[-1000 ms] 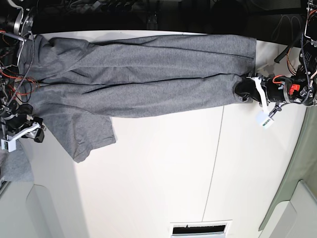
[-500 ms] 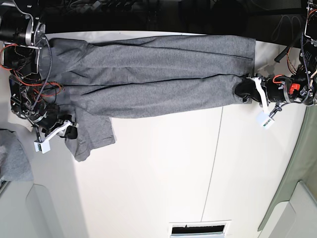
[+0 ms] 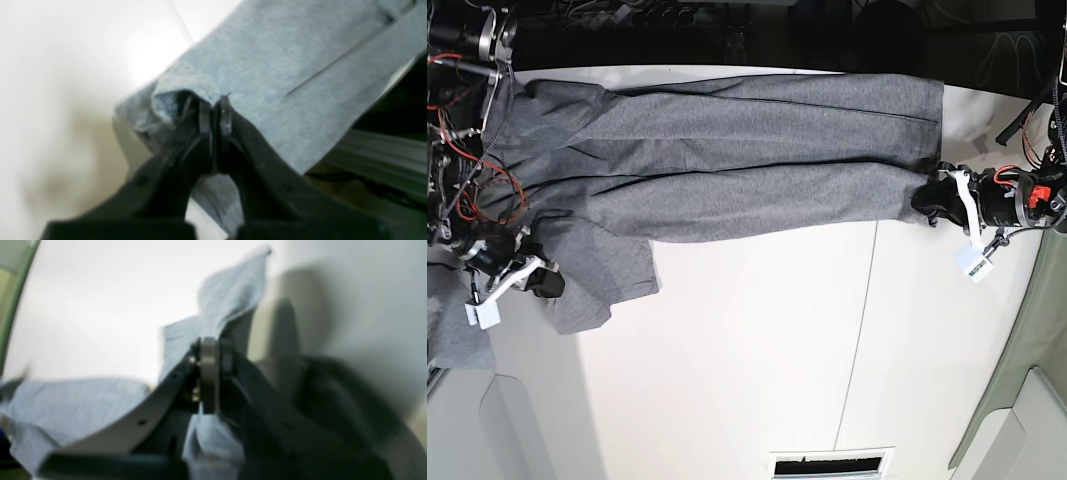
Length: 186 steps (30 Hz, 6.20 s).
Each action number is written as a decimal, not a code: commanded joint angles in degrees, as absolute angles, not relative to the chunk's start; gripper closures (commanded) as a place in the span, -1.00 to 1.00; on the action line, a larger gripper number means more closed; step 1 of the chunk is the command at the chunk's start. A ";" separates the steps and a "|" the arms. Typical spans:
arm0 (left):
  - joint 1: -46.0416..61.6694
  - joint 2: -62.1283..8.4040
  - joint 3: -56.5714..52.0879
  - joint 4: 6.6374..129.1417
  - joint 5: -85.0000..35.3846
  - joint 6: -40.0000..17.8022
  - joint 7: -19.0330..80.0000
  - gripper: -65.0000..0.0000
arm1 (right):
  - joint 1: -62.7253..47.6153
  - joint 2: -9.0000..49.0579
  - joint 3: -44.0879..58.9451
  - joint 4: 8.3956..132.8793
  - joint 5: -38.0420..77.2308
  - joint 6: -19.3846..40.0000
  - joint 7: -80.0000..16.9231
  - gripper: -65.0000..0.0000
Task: Layout the t-shirt on the table in an organized manner, then fold the t-shirt properly
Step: 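Lift the folded strip ends with both grippers and pull them apart, then hold the strip ends with both grippers and straighten the folded shirt, then grasp the strip end with the left gripper and lift it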
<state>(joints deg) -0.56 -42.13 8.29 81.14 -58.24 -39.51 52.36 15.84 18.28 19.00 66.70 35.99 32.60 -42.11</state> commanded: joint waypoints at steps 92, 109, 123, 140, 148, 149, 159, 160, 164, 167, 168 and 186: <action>19.66 -12.08 -28.40 84.25 -43.59 -27.53 39.72 -0.11 | -15.42 13.50 26.13 85.54 35.81 31.31 -35.62 1.00; 18.37 -15.00 -28.62 90.06 -40.84 -25.96 41.17 1.00 | -15.42 13.47 26.13 85.56 39.90 31.35 -36.05 1.00; 21.93 -16.32 -20.12 113.08 -38.79 -25.93 43.59 1.00 | -14.79 13.47 26.13 85.56 39.88 31.35 -36.12 1.00; 21.93 -16.12 -17.10 114.93 -21.87 -22.04 43.09 1.00 | -14.79 13.52 26.13 85.56 39.88 31.35 -36.16 1.00; 21.93 -16.21 -24.40 105.67 -23.00 -22.11 41.01 1.00 | -14.66 13.50 26.13 85.56 39.90 31.35 -36.25 1.00; 21.93 -16.19 -24.36 104.14 -23.55 -22.76 40.29 1.00 | -14.63 13.50 26.13 85.56 39.90 31.35 -36.25 1.00; 21.41 -16.23 -24.36 93.76 -27.73 -22.50 32.71 0.13 | -14.63 13.50 26.13 85.56 39.92 31.38 -36.25 1.00; 20.84 -16.23 -24.53 93.76 -28.62 -22.04 34.39 0.12 | -14.63 13.50 26.13 85.56 39.90 31.38 -36.25 1.00; 19.66 -16.19 -27.20 93.76 -29.74 -22.04 35.29 0.11 | -14.68 13.52 26.13 85.56 39.88 31.38 -36.38 1.00; 19.68 -16.21 -28.97 93.36 -30.68 -22.09 35.16 0.04 | -14.63 13.65 26.13 85.56 39.90 31.35 -36.49 1.00; 19.66 -16.21 -29.08 92.66 -31.18 -22.09 35.11 0.00 | -14.63 13.72 26.13 85.56 39.90 31.38 -36.47 1.00; 14.57 -16.19 -29.06 76.86 -34.39 -27.31 37.76 -0.03 | -14.76 14.46 26.13 85.56 40.05 31.38 -37.36 1.00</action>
